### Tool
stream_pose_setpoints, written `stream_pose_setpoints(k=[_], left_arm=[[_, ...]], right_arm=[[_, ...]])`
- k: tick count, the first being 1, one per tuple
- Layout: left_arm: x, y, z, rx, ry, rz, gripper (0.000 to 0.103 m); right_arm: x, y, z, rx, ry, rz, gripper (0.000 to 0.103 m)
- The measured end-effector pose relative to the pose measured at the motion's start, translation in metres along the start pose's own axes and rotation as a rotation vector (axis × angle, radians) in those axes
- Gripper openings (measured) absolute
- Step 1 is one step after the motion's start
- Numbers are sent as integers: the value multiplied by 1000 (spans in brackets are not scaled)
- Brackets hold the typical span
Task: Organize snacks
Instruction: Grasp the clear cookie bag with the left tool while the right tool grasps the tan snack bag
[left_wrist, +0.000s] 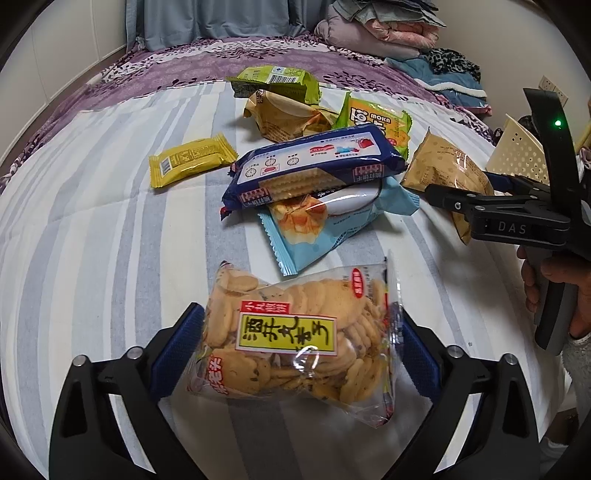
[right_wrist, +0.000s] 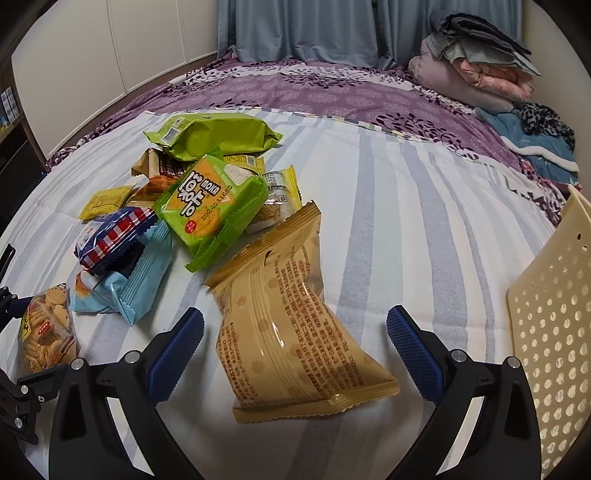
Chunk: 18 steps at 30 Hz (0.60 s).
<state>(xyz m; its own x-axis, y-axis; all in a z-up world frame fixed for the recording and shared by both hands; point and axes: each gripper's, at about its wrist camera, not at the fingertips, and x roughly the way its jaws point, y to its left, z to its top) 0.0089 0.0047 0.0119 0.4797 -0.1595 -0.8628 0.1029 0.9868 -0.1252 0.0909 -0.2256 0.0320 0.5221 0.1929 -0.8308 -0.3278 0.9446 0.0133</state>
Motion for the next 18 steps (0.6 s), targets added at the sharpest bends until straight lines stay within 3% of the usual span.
stream_pose_setpoints(k=[4,10,18], left_arm=[[-1,2,0,-9,-6,-4,94],[-6,3,-2,-13,-16,1,91],[-20,4,-1,-15,-44,9,90]], right_arm=[[3,1,0,-1,7,1,96],[4,3,1,-1,14,-1,78],[-3,4,-2,3,3,-30,65]])
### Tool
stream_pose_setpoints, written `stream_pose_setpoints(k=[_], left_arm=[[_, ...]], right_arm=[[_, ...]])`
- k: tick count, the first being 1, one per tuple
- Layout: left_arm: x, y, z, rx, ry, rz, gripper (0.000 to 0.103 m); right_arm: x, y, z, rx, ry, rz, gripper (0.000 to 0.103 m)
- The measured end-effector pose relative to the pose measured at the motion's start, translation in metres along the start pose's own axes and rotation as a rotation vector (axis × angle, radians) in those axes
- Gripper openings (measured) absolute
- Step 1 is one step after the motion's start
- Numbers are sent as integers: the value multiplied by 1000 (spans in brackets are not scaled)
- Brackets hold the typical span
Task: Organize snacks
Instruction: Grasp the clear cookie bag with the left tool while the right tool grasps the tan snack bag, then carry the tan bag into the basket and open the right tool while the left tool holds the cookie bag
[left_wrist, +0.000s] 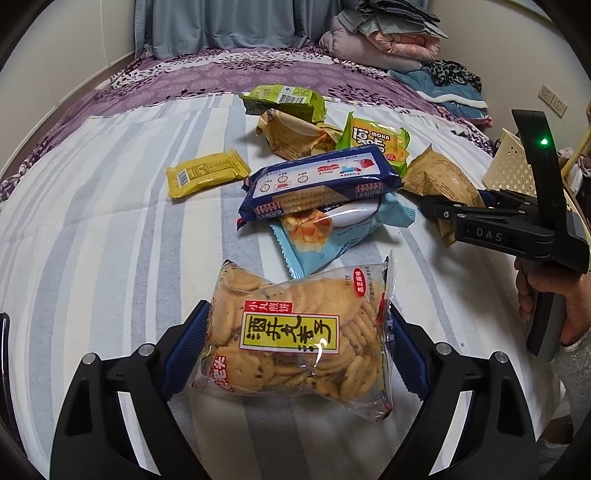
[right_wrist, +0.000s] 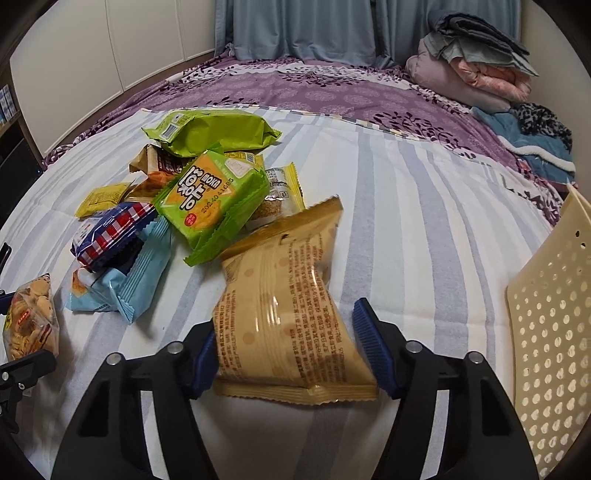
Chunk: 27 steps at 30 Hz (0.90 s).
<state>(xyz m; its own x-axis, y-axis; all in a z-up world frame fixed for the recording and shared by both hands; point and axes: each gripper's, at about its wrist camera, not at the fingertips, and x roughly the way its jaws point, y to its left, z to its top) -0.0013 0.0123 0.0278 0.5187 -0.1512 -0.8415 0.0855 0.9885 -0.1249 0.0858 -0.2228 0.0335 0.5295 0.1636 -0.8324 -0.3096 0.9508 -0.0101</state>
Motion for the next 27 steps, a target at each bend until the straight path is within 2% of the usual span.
stream_pose_setpoints(k=[5,20,24,25,26,27], left_arm=[[-9,0,1,3,-21,4,90],[-35,-18,11,44,-84,8,90],[-39,-23,11,54,-90,11,90],[-39,-23,11,56,-90,11,90],[-40,-24,10,59,-91,12,90],[-41,-25,10,61,-93,12,90]], right_arm=[[-10,-3,-2,28,-20,5,60],[-73,-20,-4,106,-155,57,55],[-67,-22,-6,115,-135,82,56],[-62,-23,-7,133,-125,94,60],[-59,-23,-9,151,-121,104,74],[-54,-24,-9,174,-117,127,80]])
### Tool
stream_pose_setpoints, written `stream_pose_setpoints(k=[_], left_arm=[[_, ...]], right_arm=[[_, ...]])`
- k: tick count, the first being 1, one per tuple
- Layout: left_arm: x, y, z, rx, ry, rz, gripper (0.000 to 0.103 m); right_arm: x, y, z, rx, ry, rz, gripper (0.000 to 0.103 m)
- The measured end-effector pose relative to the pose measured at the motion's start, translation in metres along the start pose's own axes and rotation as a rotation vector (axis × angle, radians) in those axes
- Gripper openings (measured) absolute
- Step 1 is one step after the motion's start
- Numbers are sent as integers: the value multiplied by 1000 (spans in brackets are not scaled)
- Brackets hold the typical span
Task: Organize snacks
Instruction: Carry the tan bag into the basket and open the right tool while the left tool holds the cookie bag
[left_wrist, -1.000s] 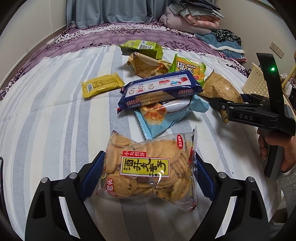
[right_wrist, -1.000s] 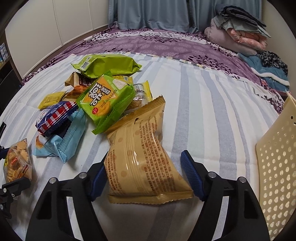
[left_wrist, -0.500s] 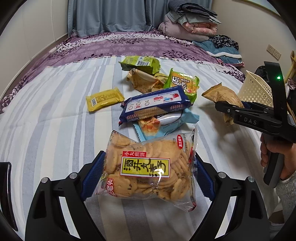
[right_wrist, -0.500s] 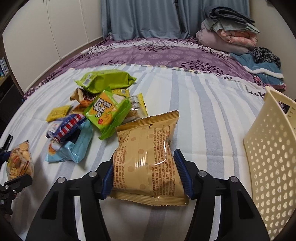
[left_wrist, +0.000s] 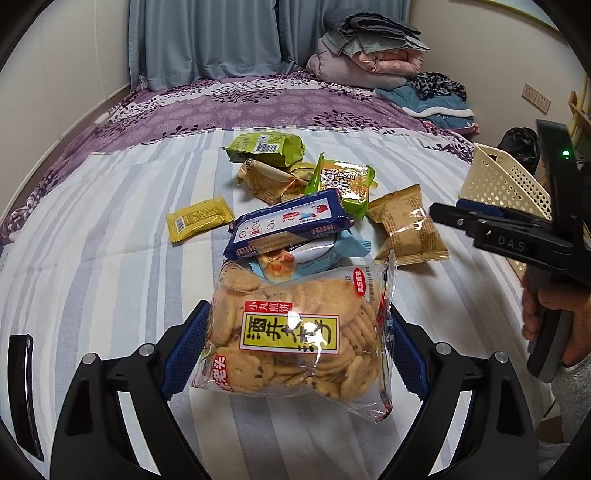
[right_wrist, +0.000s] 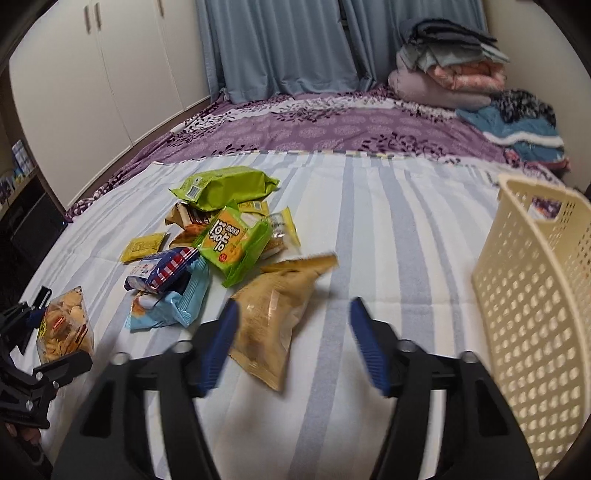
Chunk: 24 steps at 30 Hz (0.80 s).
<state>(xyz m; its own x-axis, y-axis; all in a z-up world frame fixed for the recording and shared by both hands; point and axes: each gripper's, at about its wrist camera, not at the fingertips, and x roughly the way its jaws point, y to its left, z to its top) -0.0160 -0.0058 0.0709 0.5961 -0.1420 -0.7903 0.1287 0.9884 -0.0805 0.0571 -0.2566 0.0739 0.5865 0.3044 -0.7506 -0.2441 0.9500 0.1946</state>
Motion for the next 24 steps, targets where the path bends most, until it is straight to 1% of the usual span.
stream_pose_setpoints(k=[1,3,8,12,15,16,17,18,19,24], left_arm=[[-1,0,0,0,-1,1,90],[-2,1,0,-2,-3,5,90],[-4,7,0,-16,-9,9,90],[-5,11,-1,-27,-11,8,90],[-4,16,-2,-39,-10,10,90],[-4,17,-2,-43,-10,10,90],[-4,18,-2,-49,-9,11,90],[-3,19,-3,-52,-7,10,90],[-3,20,-3,-55,-7,9,90],[-2,23,-3,-60,-8,7,90]], right_arm=[[4,1,-1,14,6,15,85],[15,4,-1,34,26,36,85],[47,8,2,74,86,49,85],[64,14,1,72,114,30,85],[66,16,2,58,104,16,85],[66,16,1,53,99,10,83],[65,16,1,46,92,-5,77],[64,15,1,42,89,-7,73],[63,13,2,47,88,13,60],[45,10,-1,23,62,4,57]])
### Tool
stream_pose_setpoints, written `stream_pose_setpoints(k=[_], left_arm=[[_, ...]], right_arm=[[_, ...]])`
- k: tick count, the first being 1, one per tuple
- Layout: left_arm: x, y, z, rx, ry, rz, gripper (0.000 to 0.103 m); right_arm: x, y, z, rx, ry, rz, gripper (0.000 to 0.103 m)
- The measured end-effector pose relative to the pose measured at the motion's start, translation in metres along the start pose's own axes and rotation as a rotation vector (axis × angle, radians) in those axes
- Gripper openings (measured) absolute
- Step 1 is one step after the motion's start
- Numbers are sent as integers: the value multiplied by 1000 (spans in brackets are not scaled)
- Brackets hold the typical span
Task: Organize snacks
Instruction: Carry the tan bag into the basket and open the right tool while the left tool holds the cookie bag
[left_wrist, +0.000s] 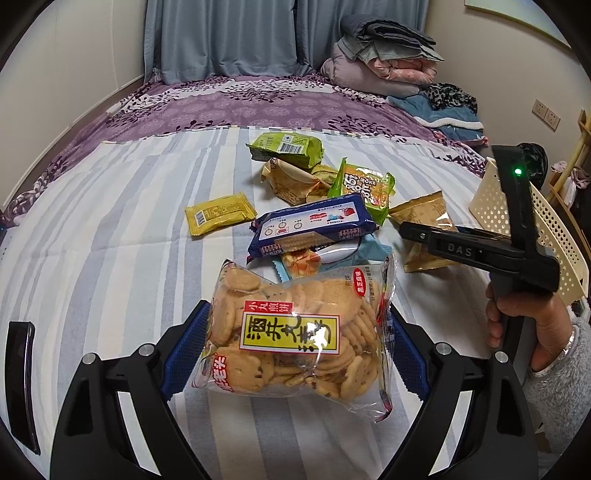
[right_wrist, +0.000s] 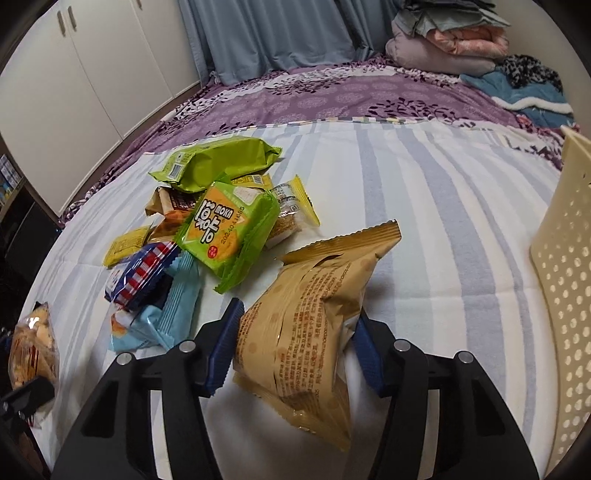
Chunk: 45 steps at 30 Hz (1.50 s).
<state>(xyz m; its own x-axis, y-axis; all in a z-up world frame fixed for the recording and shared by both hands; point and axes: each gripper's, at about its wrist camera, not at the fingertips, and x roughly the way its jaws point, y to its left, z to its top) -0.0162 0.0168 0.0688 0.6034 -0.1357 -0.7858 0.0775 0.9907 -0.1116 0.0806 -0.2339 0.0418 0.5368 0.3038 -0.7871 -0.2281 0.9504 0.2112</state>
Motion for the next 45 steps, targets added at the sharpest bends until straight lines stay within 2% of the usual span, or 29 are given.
stream_pose_setpoints(k=[11,16,26,34,45], left_arm=[[-6,-11,7,18,-25,-8,90],[-11,-24,15,45,-45,-19,90],[-17,-69,31,143,-72,-66,90],[-21,-111,42,223,-92,-115,90],[-25,-145,51,287,-102,-133,90]], right_arm=[[-88,-15,2,19,-167,30,57],[-129,-31,4,30,-237,-14,57],[-196,-99,-17,136,-334,-159,57],[-219,-149,-39,228,-354,-259,57],[-225,-188,-68,324,-355,-332,57]])
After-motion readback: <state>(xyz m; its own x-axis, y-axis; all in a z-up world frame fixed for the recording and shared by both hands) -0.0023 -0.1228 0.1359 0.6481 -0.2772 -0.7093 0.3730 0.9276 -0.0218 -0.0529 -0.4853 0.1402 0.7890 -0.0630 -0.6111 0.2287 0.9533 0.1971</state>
